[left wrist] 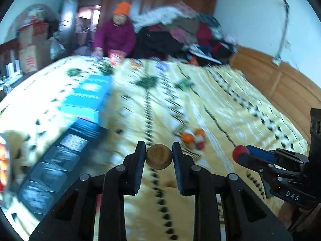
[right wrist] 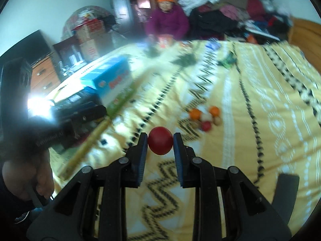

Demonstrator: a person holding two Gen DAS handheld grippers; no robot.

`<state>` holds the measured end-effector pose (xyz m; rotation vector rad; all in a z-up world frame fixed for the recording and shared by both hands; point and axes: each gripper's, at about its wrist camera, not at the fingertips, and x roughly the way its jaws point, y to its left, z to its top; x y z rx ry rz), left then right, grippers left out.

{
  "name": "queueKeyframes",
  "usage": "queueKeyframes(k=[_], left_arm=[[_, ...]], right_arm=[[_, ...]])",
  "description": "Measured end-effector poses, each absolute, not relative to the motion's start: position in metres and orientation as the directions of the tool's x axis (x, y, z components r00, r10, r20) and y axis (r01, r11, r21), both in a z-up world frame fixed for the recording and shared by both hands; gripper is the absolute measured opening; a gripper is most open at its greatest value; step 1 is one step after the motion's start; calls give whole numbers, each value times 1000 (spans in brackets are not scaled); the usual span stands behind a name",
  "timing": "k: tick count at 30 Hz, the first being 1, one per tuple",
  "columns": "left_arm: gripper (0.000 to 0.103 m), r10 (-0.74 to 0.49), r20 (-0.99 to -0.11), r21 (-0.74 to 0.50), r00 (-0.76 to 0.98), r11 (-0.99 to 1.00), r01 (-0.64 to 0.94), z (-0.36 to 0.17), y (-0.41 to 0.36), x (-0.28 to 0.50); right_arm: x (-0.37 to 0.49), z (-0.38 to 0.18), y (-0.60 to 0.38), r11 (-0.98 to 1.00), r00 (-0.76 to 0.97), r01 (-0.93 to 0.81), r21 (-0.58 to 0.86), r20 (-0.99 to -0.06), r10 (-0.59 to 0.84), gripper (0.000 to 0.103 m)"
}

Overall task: Organize fruits
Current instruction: 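Grasp the brown round fruit with the left gripper while the right carries the tomato, then drop the brown fruit and red tomato into the steel bowl with both grippers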

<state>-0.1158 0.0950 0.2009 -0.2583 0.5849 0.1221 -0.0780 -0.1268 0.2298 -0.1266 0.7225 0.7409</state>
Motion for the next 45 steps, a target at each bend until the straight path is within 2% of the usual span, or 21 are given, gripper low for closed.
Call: queueKeyframes(k=[7,14,20,27,34,42,44,45], left_arm=[[27,309,-491,-209,815,866,-454,245,219,-199],[27,485,-519,-226,704,716,-660,231,317,-269],[27,530,-588,-209,611,630,-748,197,365,-295],[27,536,-654,-171,534,583,-794,166,395,-313],[27,532,-675,-174,511,558,-811,154,412,-319],[27,542,-673,-176,503,543,-821,153,420,-328],[39,545,-673,-181,500,534,-826,153,422,-330],[52,552,-673,-179,492,524,-833,154,423,-331]], right_arm=[[-102,280,-27,593,425,-793,140,-571,702,26],[-149,300,86,393,254,-908,147,-552,794,26],[-176,280,173,260,87,-944,204,-605,791,26],[-187,239,246,222,-33,-936,272,-698,715,26],[-199,223,270,230,-31,-944,238,-754,657,27],[-212,226,283,215,-27,-952,219,-758,652,27],[-215,226,286,211,-26,-954,213,-759,650,27],[-216,225,287,209,-26,-955,211,-761,648,27]])
